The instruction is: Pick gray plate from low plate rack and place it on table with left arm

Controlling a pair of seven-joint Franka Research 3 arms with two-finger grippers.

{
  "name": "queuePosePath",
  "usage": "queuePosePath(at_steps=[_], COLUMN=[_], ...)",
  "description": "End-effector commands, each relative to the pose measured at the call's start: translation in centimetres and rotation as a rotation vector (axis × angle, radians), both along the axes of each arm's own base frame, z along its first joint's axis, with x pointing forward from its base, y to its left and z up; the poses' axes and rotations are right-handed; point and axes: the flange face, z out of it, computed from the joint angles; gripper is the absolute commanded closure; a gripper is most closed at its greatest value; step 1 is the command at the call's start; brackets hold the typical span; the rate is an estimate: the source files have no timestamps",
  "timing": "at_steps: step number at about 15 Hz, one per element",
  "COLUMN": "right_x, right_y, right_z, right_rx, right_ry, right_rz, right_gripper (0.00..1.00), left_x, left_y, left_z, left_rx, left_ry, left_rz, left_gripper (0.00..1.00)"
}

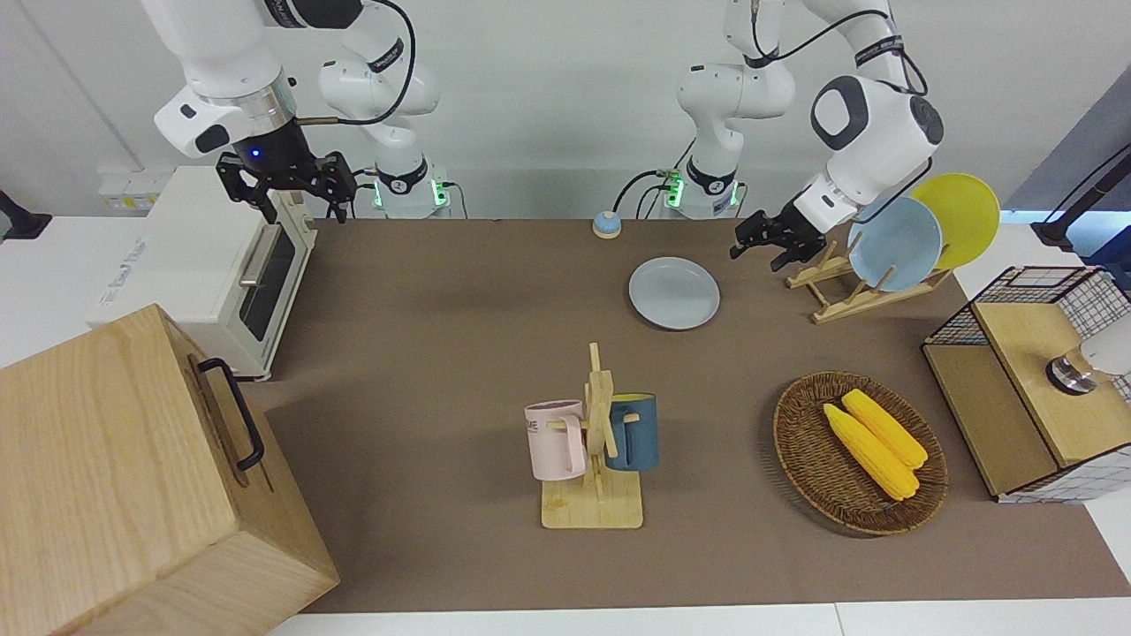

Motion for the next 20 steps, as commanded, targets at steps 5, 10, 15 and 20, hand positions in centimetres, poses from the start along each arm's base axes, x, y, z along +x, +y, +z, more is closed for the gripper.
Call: queuePosePath(at_steps=[5, 10, 15, 20], right_x=[0.0, 0.0, 0.0, 0.0], right_y=[0.1, 0.1, 0.1, 0.1], right_z=[0.1, 0.1, 0.1, 0.1], right_rx=[0.004, 0.004, 0.004, 0.003], right_ry=[0.003, 0.003, 0.003, 0.003], right_rz=[-0.003, -0.003, -0.003, -0.003], right_gripper=[0.017, 0.017, 0.017, 0.017], left_x=[0.8, 0.4, 0.2, 1.6], left_y=[2.1, 3.4, 2.5, 2.6], left_z=[10.0, 12.1, 13.4, 13.1], left_rx=[0.173, 0.269, 0.390, 0.377], left_ry=[0.012, 0.019, 0.023, -0.057], left_rz=[0.004, -0.019, -0.103, -0.134], left_gripper=[0.00, 0.00, 0.00, 0.00])
